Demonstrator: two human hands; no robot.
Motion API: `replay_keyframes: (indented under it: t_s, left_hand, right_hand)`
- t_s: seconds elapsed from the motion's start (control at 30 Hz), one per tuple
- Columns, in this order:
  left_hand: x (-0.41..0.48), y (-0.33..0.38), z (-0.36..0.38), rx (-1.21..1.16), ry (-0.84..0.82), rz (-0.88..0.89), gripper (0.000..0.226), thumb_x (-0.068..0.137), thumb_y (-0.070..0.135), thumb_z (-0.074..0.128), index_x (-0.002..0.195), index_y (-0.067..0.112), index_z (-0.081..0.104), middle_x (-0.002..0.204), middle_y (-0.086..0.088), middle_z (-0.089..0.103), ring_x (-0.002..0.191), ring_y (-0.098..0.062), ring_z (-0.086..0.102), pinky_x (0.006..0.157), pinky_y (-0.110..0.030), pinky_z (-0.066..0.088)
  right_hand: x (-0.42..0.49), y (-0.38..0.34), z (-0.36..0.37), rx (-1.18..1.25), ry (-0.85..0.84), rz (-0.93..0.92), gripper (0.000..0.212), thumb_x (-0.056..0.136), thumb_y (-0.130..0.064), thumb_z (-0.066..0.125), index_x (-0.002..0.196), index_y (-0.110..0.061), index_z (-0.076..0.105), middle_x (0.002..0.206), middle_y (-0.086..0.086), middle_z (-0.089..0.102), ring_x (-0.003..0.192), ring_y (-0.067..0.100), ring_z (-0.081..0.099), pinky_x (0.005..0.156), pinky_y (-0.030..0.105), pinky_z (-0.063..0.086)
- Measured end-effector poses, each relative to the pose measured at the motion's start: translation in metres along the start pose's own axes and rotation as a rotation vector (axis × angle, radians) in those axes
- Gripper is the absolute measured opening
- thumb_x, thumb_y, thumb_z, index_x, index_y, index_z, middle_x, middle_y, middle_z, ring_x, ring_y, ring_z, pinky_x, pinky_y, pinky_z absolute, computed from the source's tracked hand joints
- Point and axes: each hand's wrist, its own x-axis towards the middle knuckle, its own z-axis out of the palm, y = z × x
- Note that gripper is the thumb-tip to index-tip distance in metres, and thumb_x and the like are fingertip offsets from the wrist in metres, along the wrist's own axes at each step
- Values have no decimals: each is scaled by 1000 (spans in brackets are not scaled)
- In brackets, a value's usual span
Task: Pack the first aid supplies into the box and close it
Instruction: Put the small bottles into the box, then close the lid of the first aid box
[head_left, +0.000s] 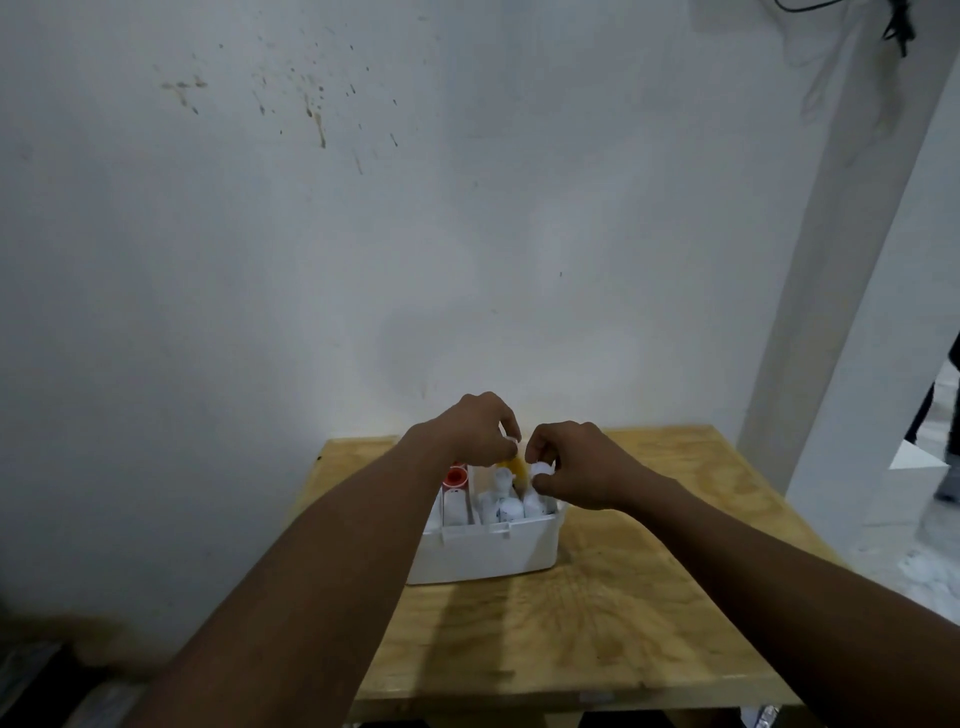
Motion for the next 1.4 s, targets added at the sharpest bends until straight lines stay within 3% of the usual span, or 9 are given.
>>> replay_keyframes:
  t_s: [0.2,0.37,0.5,0.63,0.83,0.97,1.1,1.23,1.4]
  left_hand:
    - [5,3,11,33,-41,-3,28,85,24,73,112,15,75,115,-5,68,102,-23,65,88,-36,56]
    - [7,2,6,-3,-39,-25,24,87,25,71,110,18,76,107,-1,70,95,-18,64,87,-33,55]
    - [8,-8,3,-36,-36,-58,18,88,38,72,98,24,76,109,0,70,97,-18,64,82,-31,53]
    - [3,-25,-4,-86,87,-139,33,86,55,67,100,25,73,110,1,67,95,-15,63,78,-29,52]
    - [-19,-68,-18,-15,231,-347,64,96,60,48,135,9,57,142,-10,57,129,-29,53,106,-38,43]
    - [-28,-97,-14,-102,105,-552,78,97,66,36,133,-1,53,140,-21,57,125,-35,56,101,-39,44]
    - [-33,-98,-9,-212,-15,-637,77,100,65,30,147,5,41,150,-17,47,121,-36,57,87,-37,47]
    - [-30,-101,-8,-299,18,-646,78,97,69,28,139,8,48,141,-14,53,104,-31,61,96,-46,51]
    - [-26,-104,-8,-345,81,-644,74,97,69,28,133,7,51,130,-13,57,97,-28,61,88,-42,50]
  right_hand:
    - [3,6,-1,55,-30,22,24,76,-28,68,98,-20,68,96,-3,69,83,14,64,74,34,56]
    - [4,10,-6,131,-32,48,19,80,-25,65,98,-20,70,92,-6,70,82,6,64,69,21,48]
    - [10,14,-12,187,46,113,15,87,-23,62,96,-17,72,93,-4,70,88,14,64,75,26,50]
    - [24,21,-14,267,152,233,18,89,-31,62,95,-15,70,99,-1,69,92,17,62,81,35,52]
    - [47,22,3,515,140,491,35,92,-41,59,109,-10,61,110,14,61,100,30,60,87,49,57]
    - [58,17,17,613,54,598,40,94,-45,55,113,-10,54,115,15,58,98,30,58,91,49,53]
    - [65,14,26,681,12,635,36,96,-48,51,109,-15,50,106,7,57,86,24,57,89,45,51]
    - [71,11,28,667,14,625,35,96,-49,50,108,-16,49,99,4,53,80,20,54,84,42,48]
    - [74,15,27,724,41,628,34,95,-47,53,109,-17,50,105,7,59,89,25,60,85,44,53]
